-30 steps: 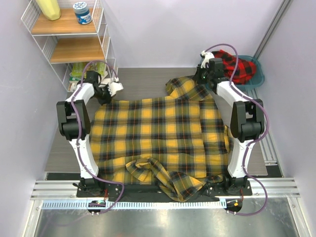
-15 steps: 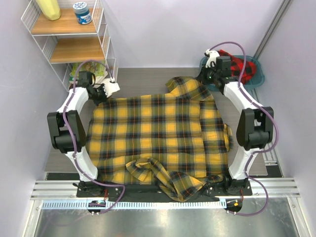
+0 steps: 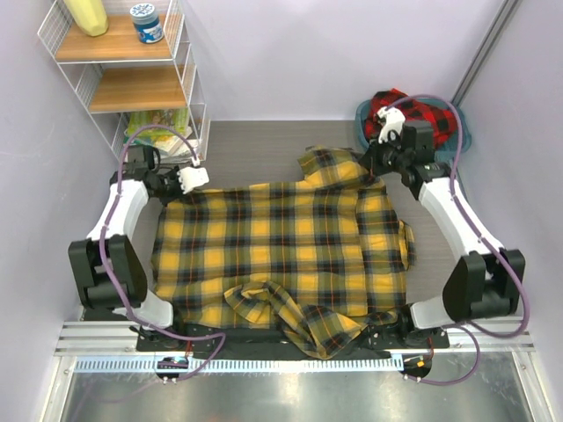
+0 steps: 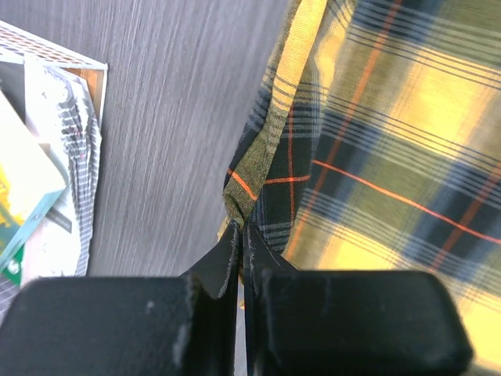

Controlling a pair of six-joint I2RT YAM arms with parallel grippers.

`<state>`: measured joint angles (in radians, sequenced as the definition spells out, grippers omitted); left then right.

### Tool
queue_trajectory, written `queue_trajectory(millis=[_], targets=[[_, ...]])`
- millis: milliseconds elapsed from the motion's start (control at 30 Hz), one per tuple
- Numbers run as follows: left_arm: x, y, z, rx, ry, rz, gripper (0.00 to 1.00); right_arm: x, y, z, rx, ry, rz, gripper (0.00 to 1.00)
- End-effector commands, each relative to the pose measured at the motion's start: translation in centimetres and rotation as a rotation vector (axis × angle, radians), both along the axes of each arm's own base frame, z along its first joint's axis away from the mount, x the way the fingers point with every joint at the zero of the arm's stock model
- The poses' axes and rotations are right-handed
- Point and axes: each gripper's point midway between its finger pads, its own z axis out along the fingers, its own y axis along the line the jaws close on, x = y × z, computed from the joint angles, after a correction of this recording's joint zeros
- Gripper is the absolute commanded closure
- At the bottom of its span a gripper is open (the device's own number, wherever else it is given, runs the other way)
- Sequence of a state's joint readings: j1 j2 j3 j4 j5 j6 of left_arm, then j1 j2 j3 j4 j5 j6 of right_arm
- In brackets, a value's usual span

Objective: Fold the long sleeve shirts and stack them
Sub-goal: Fold the shirt

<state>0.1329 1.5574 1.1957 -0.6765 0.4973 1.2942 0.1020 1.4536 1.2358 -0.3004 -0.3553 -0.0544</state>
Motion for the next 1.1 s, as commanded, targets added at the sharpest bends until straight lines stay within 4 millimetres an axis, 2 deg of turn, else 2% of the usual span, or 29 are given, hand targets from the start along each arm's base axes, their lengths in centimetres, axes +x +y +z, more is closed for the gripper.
queue_trajectory(millis=[0, 33, 67, 100, 133, 167, 200, 233, 300, 333, 367, 433, 467, 500, 533, 567, 600, 633, 667, 733, 767, 800, 833, 867, 933, 967, 1000, 1067], targets=[[-3.1, -0.4, 1.1, 0.013, -0.022, -0.073, 1.0, -4.0, -0.2, 1.9, 0.01, -0.027, 0.02, 0.99], [-3.8, -0.4, 0.7, 0.018, -0.009, -0.079, 1.0, -5.0, -0.2, 0.8, 0.011, 0.009, 0.022, 0.99], [-4.3, -0.4, 1.1, 0.038, -0.033, -0.101, 1.0, -6.1, -0.2, 1.3, 0.016, -0.003, 0.028, 0.99], [-5.4, -0.4, -0.1, 0.044, -0.006, -0.11, 1.0, -6.8, -0.1, 1.0, 0.019, 0.004, 0.035, 0.99], [-5.9, -0.4, -0.4, 0.057, -0.009, -0.12, 1.0, -8.0, -0.1, -0.5, 0.019, 0.049, 0.041, 0.99], [-6.3, -0.4, -0.5, 0.071, -0.023, -0.132, 1.0, -8.7, -0.1, -0.9, 0.019, 0.06, 0.042, 0.99], [-7.2, -0.3, -1.6, 0.08, 0.0, -0.129, 1.0, -9.5, -0.2, -0.9, 0.018, 0.059, 0.045, 0.99], [-7.9, -0.2, -2.3, 0.09, 0.021, -0.138, 1.0, -10.7, -0.2, -2.5, 0.015, 0.109, 0.053, 0.99], [-9.1, -0.1, -3.6, 0.112, 0.046, -0.157, 0.99, -12.2, -0.3, -4.0, 0.007, 0.147, 0.064, 0.99], [-9.4, 0.2, -4.0, 0.126, 0.054, -0.153, 0.96, -13.0, -0.3, -4.9, -0.001, 0.179, 0.072, 0.99], [-10.0, 0.2, -4.4, 0.13, 0.073, -0.161, 0.87, -13.7, 0.0, -5.5, 0.003, 0.206, 0.1, 0.99], [-10.9, 0.3, -4.8, 0.15, 0.094, -0.183, 0.77, -15.2, 0.0, -7.1, -0.028, 0.29, 0.152, 0.83], [-11.7, 0.3, -4.9, 0.153, 0.123, -0.191, 0.67, -15.9, 0.4, -7.3, -0.025, 0.322, 0.193, 0.78], [-11.8, 0.4, -4.6, 0.153, 0.125, -0.183, 0.63, -16.1, 0.5, -6.7, -0.04, 0.321, 0.225, 0.72], [-11.7, 0.5, -4.0, 0.149, 0.124, -0.172, 0.61, -17.4, 0.4, -7.1, -0.048, 0.381, 0.249, 0.7], [-11.5, 0.6, -3.3, 0.13, 0.118, -0.158, 0.57, -17.7, 0.3, -6.8, -0.073, 0.366, 0.282, 0.66], [-11.9, 0.5, -3.1, 0.108, 0.144, -0.148, 0.56, -17.6, 0.2, -5.9, -0.075, 0.353, 0.289, 0.58], [-11.6, 0.4, -2.5, 0.069, 0.163, -0.093, 0.54, -17.9, 0.2, -5.4, -0.075, 0.348, 0.292, 0.55], [-10.5, 0.0, -1.1, 0.028, 0.144, -0.074, 0.5, -17.8, 0.2, -4.7, -0.077, 0.324, 0.293, 0.53], [-10.2, -0.8, -0.8, -0.071, 0.221, 0.011, 0.44, -16.7, 0.1, -3.4, -0.083, 0.281, 0.272, 0.5], [-9.1, -1.2, 0.2, -0.105, 0.214, 0.054, 0.41, -16.0, 0.0, -3.7, -0.077, 0.303, 0.254, 0.5], [-8.4, -1.2, 0.1, -0.118, 0.234, 0.104, 0.41, -15.2, -0.1, -3.5, -0.078, 0.299, 0.241, 0.5], [-7.7, -1.4, -0.2, -0.131, 0.255, 0.145, 0.4, -14.5, -0.2, -3.7, -0.074, 0.304, 0.231, 0.5], [-7.5, -1.8, -1.3, -0.156, 0.328, 0.191, 0.41, -13.7, -0.2, -5.0, -0.068, 0.352, 0.222, 0.5], [-6.6, -2.0, -1.6, -0.164, 0.379, 0.237, 0.43, -12.6, -0.2, -5.9, -0.05, 0.4, 0.192, 0.51], [-6.5, -2.0, -2.9, -0.175, 0.44, 0.276, 0.46, -12.2, -0.4, -6.5, -0.041, 0.428, 0.177, 0.52], [-6.1, -1.7, -3.3, -0.161, 0.451, 0.311, 0.46, -11.6, -0.3, -7.8, -0.024, 0.485, 0.165, 0.52], [-5.7, -1.4, -4.5, -0.146, 0.473, 0.349, 0.48, -11.1, -0.2, -8.7, -0.006, 0.524, 0.149, 0.51]])
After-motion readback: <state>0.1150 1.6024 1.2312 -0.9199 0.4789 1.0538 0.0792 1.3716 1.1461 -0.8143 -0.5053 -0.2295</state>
